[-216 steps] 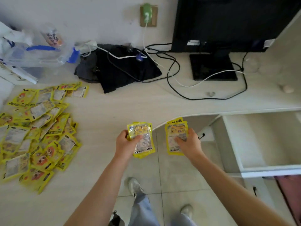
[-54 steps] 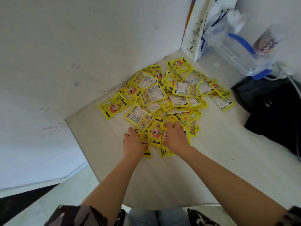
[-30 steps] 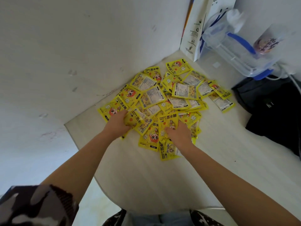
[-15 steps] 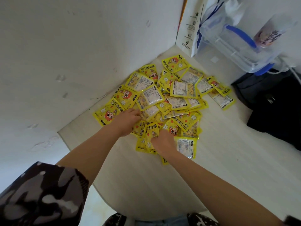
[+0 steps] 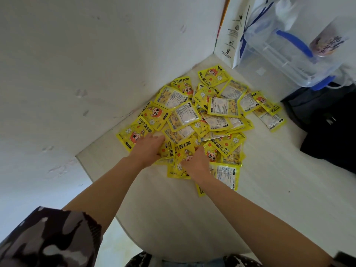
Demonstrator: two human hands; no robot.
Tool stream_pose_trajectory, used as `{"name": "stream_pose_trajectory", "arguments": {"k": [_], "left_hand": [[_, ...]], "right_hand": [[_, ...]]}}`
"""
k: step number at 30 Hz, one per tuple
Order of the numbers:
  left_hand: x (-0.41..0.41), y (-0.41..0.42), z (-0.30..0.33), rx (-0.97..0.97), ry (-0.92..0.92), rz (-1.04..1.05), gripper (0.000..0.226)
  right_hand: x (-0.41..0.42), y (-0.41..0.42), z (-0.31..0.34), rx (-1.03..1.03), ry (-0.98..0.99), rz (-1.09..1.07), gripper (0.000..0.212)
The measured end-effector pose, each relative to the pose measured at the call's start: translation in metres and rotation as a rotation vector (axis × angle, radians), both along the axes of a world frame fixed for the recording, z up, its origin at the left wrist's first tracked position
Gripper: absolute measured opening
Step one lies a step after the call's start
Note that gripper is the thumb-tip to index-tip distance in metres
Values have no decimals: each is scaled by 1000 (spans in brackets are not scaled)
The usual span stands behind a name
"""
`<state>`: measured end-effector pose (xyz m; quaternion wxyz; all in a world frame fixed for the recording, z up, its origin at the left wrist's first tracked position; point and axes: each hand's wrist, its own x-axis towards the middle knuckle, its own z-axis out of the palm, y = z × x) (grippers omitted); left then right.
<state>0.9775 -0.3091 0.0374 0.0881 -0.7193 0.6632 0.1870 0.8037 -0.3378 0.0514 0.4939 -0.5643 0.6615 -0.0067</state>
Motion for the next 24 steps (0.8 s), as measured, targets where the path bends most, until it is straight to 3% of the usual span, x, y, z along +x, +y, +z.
{"name": "stream_pose_trajectory", "arguments": {"k": [2, 8, 11, 15, 20, 23, 24], "left_hand": [[4, 5, 1, 5, 114, 136, 47], [32, 11, 15, -24, 406, 482, 62], [47, 7, 23, -84, 392, 602, 50], [68, -4, 28, -44, 225, 592, 38], [72, -12, 25, 21, 207, 530, 24], [72, -12, 14, 30, 206, 514, 32], [72, -11, 10, 44, 214, 516, 31]], "right_hand": [[-2, -3, 2, -16, 27, 74, 26], [-15, -24, 17, 21, -41, 107, 20], [-29, -39, 26, 54, -44, 135, 25], [-58, -55, 36, 59, -13, 300, 26], [-100, -60, 44, 43, 137, 544, 59], [-117, -52, 40, 41, 241, 698, 28], [-120, -47, 37, 20, 267, 737, 33]]}}
